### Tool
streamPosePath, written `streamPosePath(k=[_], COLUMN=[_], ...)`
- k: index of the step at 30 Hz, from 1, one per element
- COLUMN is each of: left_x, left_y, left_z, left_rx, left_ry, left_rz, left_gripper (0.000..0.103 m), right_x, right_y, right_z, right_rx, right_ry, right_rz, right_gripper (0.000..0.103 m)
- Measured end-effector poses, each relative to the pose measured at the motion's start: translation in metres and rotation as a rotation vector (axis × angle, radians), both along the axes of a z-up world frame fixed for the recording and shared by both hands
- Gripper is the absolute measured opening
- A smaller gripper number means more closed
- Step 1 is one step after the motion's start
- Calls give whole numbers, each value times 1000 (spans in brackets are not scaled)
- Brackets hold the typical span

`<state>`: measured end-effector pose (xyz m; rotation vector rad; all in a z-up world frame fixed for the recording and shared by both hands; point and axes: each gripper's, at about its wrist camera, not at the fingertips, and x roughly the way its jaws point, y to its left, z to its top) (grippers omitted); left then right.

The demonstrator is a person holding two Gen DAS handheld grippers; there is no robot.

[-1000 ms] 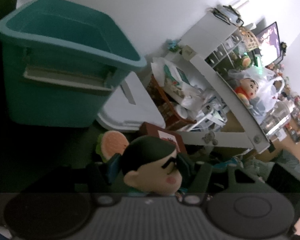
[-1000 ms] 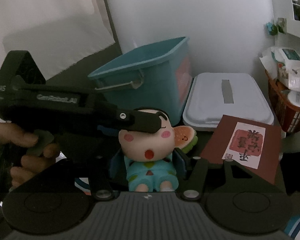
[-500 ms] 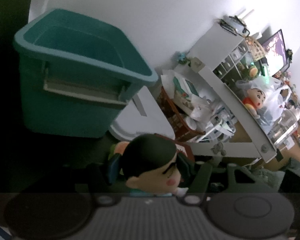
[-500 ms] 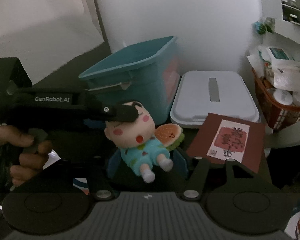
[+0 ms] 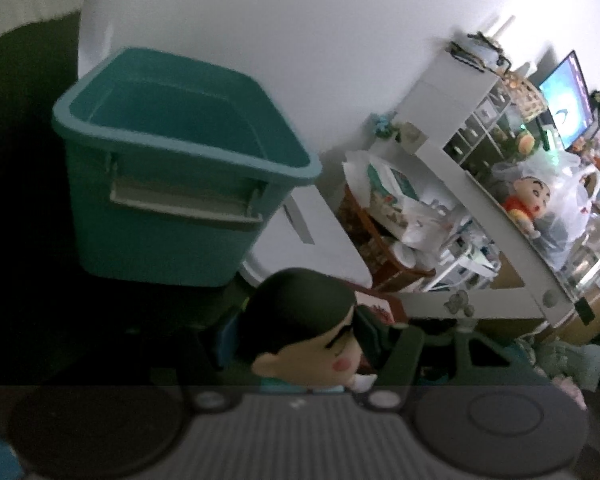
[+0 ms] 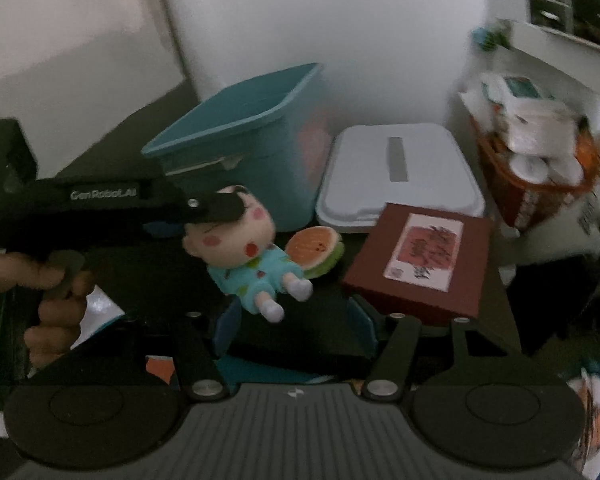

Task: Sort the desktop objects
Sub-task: 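Lift the Shin-chan figure off the table with the left gripper, then carry the figure with the left gripper over the teal bin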

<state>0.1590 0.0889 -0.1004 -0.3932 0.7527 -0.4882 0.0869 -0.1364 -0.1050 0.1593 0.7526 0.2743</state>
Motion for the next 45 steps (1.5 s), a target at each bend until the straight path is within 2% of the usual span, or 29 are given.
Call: streamPosePath(k=[10,16,23,29,45], left_x=[-12,-13,-7,4,37], left_y=[-20,-29,-40,-45,-46], left_z=[39,61,87,106,131], left_rx=[102,144,213,261,330], left_ry=[-39,-55,-99,-134,-157], left_rz=[17,61,94,124,162], left_gripper=[63,63,63,63,63], right_x=[-3,-5,-8,-7,-4], right_y=[-15,-25,-32,-38,-43], right_z=[10,19,23,25,21], right_rx=[24,77,92,113,130], right_ry=[-22,-54,-71,-76,-64], right_rz=[-31,-33,-31,-32,-38], right_gripper=[68,77,83,84,85])
